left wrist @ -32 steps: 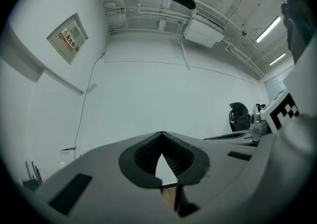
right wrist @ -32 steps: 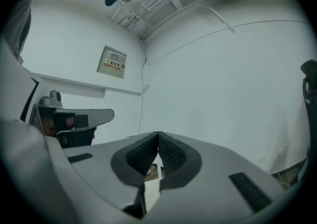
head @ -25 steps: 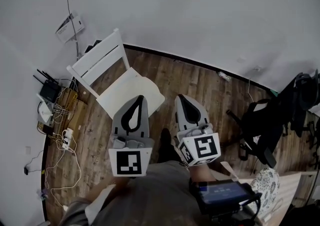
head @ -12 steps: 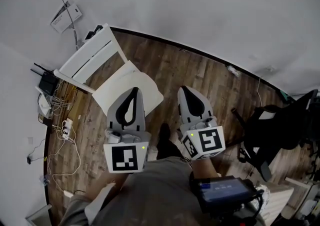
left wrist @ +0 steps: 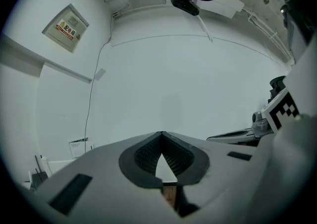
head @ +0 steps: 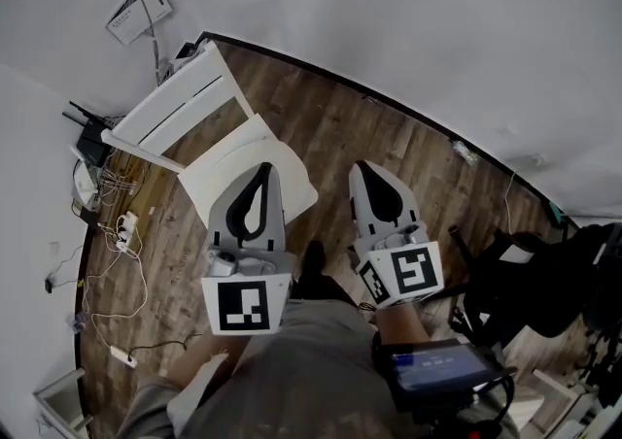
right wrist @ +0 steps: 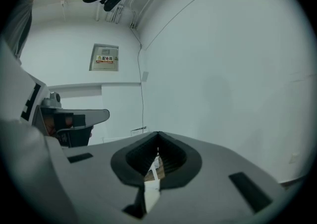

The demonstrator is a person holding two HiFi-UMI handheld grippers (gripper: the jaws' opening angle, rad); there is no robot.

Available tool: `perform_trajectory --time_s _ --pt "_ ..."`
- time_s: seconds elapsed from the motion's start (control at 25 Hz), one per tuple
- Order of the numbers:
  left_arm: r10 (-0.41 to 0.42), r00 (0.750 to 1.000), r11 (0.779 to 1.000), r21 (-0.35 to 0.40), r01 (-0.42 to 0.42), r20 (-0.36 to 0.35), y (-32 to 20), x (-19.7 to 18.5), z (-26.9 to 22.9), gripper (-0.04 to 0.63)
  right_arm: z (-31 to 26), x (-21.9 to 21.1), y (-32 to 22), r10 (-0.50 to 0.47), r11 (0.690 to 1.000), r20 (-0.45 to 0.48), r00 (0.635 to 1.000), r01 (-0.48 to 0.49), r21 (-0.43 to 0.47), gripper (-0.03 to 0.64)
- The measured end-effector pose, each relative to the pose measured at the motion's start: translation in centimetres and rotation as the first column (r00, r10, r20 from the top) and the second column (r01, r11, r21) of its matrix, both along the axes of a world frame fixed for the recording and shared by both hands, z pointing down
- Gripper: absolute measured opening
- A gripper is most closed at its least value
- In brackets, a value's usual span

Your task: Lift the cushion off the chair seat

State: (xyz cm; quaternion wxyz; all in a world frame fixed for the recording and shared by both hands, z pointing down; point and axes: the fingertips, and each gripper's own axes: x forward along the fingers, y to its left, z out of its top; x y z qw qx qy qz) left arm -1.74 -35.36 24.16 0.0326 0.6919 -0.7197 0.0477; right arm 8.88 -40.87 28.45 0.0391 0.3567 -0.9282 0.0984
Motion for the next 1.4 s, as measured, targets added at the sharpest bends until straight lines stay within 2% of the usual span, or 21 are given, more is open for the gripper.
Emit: perform_trajectory --time_s 0.2,0.52,0.6,0.76,0.84,1.12,1.4 --pt "-0.033 0.999 0.999 -0.014 0.033 -0.008 -1.0 -1.6 1.2 0.006 1.6 -1.8 -1.2 -0.040 0.999 -0.022 0.999 0.040 -0.032 0.006" --pt "-0.052 0.996 0.996 -0.079 0.047 -0.068 -2.7 -4.6 5.2 0.006 5.1 -5.0 -2.2 -0.080 0.994 -0.049 0.996 0.076 -0.084 0.008" --pt "-0.050 0.997 0.995 -0.092 0.044 -0.062 -3.2 -5.3 6.4 0.006 6.3 -5.6 -2.7 -0.081 0.992 -0.058 0.995 0.076 -0.099 0.008" --pt "-0.014 1.000 0.990 -0.137 0.015 0.009 -3.7 -6.1 9.3 0.006 9.0 -7.0 -3.5 -0.089 0.987 -0.078 0.993 0.078 -0.141 0.007" --pt "0.000 1.000 0.989 -0.149 0.004 0.024 -4.0 -6.4 10.5 0.006 10.5 -7.5 -3.8 -0.095 0.984 -0.084 0.992 0.081 -0.160 0.006" --pt "0.016 0.999 0.984 -0.177 -0.009 0.038 -5.0 -7.6 14.3 0.006 15.3 -8.6 -4.6 -0.110 0.973 -0.121 0.987 0.081 -0.217 0.008" --pt "0.036 0.999 0.976 -0.215 -0.036 -0.005 -5.8 -7.4 18.7 0.006 19.3 -8.4 -5.2 -0.092 0.963 -0.125 0.988 0.057 -0.262 0.008"
